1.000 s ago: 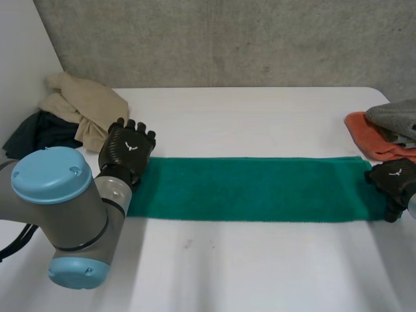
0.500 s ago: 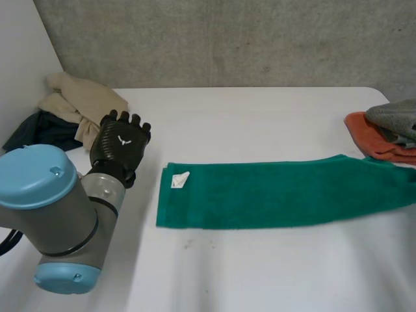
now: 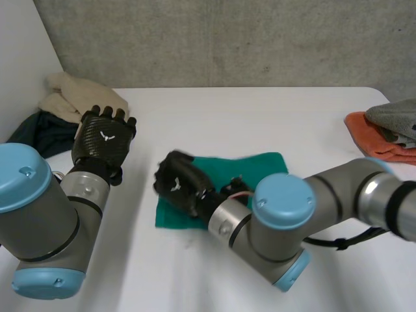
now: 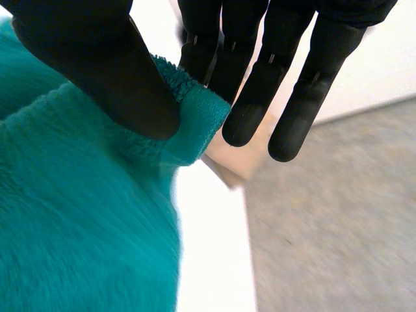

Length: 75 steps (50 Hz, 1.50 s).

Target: Fold the laundry.

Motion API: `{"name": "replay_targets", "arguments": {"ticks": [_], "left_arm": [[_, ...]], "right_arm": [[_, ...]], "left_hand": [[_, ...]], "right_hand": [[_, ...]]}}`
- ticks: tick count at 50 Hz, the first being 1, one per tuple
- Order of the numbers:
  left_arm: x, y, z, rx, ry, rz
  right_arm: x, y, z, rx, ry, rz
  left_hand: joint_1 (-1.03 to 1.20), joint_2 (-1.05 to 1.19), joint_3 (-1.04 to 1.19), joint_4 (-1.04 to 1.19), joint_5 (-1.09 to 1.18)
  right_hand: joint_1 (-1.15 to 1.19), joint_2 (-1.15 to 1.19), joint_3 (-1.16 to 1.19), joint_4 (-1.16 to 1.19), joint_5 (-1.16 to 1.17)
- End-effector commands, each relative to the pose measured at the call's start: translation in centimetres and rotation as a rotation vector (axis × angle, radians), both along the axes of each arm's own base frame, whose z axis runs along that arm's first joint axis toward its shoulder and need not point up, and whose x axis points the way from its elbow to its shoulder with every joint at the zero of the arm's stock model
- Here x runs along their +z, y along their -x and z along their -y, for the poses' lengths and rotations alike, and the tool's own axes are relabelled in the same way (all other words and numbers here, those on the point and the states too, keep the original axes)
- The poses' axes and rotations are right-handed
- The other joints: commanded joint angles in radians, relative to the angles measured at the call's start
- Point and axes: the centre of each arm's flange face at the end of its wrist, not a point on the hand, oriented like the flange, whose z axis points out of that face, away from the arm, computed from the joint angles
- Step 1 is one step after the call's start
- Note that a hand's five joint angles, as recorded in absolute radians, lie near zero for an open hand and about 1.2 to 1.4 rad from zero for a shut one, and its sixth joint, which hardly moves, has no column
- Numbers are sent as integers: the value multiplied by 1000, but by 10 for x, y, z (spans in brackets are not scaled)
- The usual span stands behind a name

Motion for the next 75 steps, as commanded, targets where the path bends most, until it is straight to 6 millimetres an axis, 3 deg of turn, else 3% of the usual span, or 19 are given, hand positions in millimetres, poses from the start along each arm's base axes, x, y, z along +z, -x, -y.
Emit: {"name": "replay_targets", "arguments": {"ticks": [1,4,10,12,18,20,23,25,32,34,38,42,47,52,55,56,62,67,75], "left_arm": [[-4,5,-2,-28,-9,6],[-1,7,0,-40,1,-2],[2,15,2,-66,13,-8],[4,20,-1,-85,20,-12],[4,24,-5,-102,21,-13],[2,25,-6,-106,17,-11],[0,28,-9,-117,9,-6],[-1,29,-12,-125,7,-7],[0,27,-15,-123,5,-4],[2,27,-15,-122,10,-7],[8,24,-15,-114,19,-14],[9,20,-13,-102,14,-11],[8,16,-13,-88,-1,-4],[9,15,-11,-81,0,-20],[12,17,-9,-81,2,-52],[15,18,-8,-83,5,-79],[31,31,-4,-109,20,-197],[28,73,-19,-233,-32,-314],[3,120,-24,-331,-150,-378]], "right_arm": [[-8,3,-3,-9,-43,-17],[13,11,-1,-59,-89,31],[34,69,42,-355,-318,91],[33,93,47,-442,-448,67],[8,124,48,-553,-606,-43],[-9,135,58,-597,-601,-105],[-21,146,71,-648,-553,-170],[-15,147,81,-689,-475,-170],[11,136,102,-767,-256,-73],[28,109,86,-675,-162,-44],[33,63,51,-488,-70,-40],[14,30,10,-265,-24,-87],[-16,14,-29,-54,-10,-177],[-14,16,-33,-43,-50,-147],[-1,19,-23,-87,-97,-77],[17,28,-7,-143,-155,-1],[73,69,33,-302,-486,345],[77,98,51,-428,-777,442],[61,117,78,-605,-928,408]], "left_hand": [[-11,-20,-25,-18,-25],[-11,-20,-25,-18,-25],[-11,-20,-25,-18,-25],[-8,-17,-22,-15,-22],[-8,-17,-22,-15,-22],[-11,-20,-25,-18,-25],[-11,-20,-25,-18,-25],[-11,-20,-25,-18,-25],[-11,-20,-25,-18,-25],[-11,-20,-25,-18,-25],[-11,-20,-25,-18,-25],[-11,-20,-25,-18,-25],[-11,-20,-25,-18,-25],[-11,-20,-25,-18,-25],[-8,-17,-22,-15,-22],[-8,-17,-22,-15,-22],[10,0,-5,2,-4],[10,0,-5,2,-4],[19,9,4,11,4]], "right_hand": [[-545,-615,-633,-639,-596],[-912,-983,-1000,-1006,-963],[-935,-1006,-1024,-1030,-987],[-935,-1006,-1024,-1030,-987],[-935,-1006,-1024,-1030,-987],[-747,-818,-836,-842,-799],[-90,-161,-179,-185,-142],[285,214,196,190,233],[287,216,198,192,235],[287,216,198,192,235],[287,216,198,192,235],[287,216,198,192,235],[287,216,198,192,235],[-703,-773,-791,-797,-754],[-842,-913,-931,-937,-894],[-918,-989,-1007,-1013,-970],[-935,-1006,-1024,-1030,-987],[-935,-1006,-1024,-1030,-987],[-935,-1006,-1024,-1030,-987]]}}
